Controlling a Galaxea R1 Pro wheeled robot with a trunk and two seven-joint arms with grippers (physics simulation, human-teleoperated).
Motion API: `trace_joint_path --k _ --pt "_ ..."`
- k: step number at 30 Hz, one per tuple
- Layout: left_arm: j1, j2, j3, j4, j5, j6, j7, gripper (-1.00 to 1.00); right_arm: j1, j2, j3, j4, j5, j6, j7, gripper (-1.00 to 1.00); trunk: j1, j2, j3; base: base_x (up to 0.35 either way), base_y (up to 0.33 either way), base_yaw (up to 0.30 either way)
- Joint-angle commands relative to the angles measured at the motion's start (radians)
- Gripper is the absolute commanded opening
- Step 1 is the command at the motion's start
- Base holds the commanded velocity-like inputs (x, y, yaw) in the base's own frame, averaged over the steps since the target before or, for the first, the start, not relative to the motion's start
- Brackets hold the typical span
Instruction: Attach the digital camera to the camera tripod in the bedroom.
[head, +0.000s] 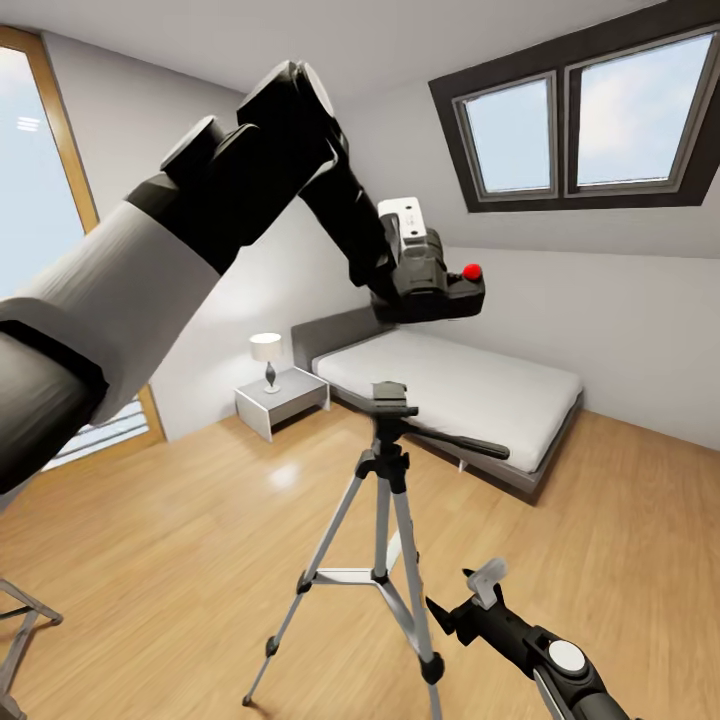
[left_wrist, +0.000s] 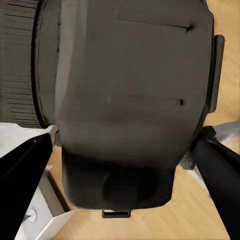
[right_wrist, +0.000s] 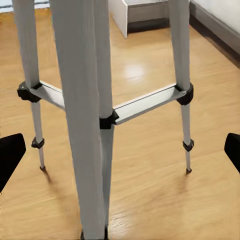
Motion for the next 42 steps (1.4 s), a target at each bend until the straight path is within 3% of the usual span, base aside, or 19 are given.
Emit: trace_joint_path --k 1,10,18,37,42 --pt "0.0 0.0 0.006 -0.001 -0.009 0.011 -0.003 -1.0 0.0 0.0 0.0 -0.002 0.005 0.005 0.002 1.0 0.0 -0.001 -0.001 0.0 0.263 0.0" --pt "0.0 0.003 0.056 -0.001 -0.01 0.012 0.047 -1.0 0.0 0.0 0.006 -0.002 0.006 0.005 0.002 1.0 0.0 -0.001 -0.001 0.0 0.289 0.0" --pt "0.0 0.004 0.098 -0.001 -0.011 0.011 0.052 -1.0 0.001 0.011 0.02 -0.016 0.005 0.006 0.001 1.0 0.0 -0.001 -0.001 0.0 0.064 0.0" --pt "0.0 0.0 0.092 -0.002 -0.012 0.011 0.053 -1.0 0.001 0.016 0.015 -0.02 0.005 0.005 0.001 1.0 0.0 -0.001 -0.001 0.0 0.002 0.0" --pt "0.0 0.0 0.091 -0.002 -0.012 0.011 0.053 -1.0 0.001 0.016 -0.023 -0.02 0.005 0.004 0.002 1.0 0.0 -0.001 -0.001 0.0 0.0 0.0"
